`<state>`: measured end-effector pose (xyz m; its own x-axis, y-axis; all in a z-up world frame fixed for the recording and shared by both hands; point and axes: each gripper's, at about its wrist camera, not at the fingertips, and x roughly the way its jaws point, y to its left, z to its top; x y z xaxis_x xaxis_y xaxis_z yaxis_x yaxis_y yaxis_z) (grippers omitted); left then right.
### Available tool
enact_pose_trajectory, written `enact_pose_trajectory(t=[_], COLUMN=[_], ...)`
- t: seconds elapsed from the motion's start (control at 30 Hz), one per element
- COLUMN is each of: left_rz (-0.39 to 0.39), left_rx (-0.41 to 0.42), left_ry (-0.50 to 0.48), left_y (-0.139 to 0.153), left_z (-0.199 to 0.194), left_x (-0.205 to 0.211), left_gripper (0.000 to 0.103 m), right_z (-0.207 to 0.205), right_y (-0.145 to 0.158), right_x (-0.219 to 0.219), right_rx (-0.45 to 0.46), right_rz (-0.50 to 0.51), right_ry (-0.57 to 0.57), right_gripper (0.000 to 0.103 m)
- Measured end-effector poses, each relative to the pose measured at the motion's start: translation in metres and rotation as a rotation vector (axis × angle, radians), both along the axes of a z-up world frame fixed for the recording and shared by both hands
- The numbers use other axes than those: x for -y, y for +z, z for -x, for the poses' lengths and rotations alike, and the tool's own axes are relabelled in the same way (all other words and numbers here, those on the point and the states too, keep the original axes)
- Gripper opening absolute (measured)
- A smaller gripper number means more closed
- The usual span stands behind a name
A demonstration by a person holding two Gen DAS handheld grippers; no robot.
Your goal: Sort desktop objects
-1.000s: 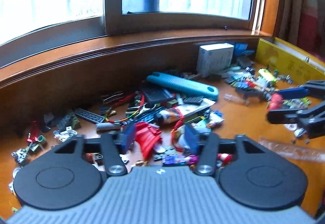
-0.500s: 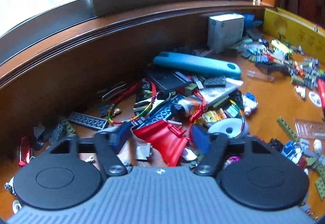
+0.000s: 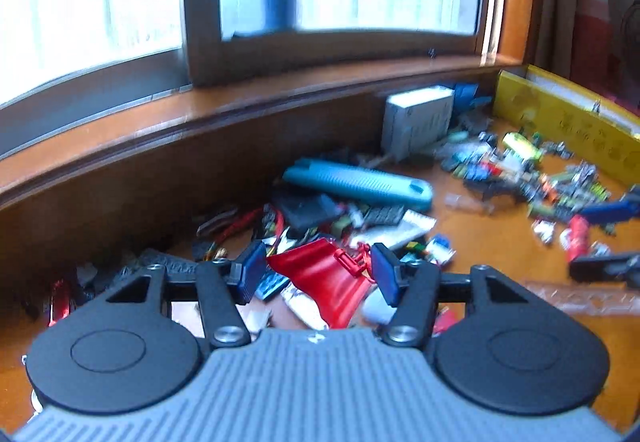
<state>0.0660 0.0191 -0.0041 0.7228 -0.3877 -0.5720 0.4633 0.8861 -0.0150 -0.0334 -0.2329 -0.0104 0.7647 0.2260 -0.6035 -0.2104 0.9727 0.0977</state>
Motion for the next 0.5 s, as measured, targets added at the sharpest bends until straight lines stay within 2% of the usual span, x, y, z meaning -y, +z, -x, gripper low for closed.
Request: enact_pose_trajectory(t=[0.23,0.37,0.5], left_rz=[0.069,0.079,0.089], left_rx=[0.05,0.062,0.04], left_ry=[-0.061,-0.103,-0.143], left_y=[0.034,0.039,0.038], left_z=[0.012,0.01,0.005], left_x=[0.026,0.062,0.108], left_gripper=[0.06,0.06,0.06], right_z=[0.002,0.004,0.007], right_y=[0.005,0.007,0.011], right_x=[0.016,0.038,0.071], right_rx=[0.025,0.033,0.039], right_rz=[-0.029,-0.034,-0.04], right_ry=[-0.01,-0.027,-0.061], right_gripper=[0.08,0.08,0.08])
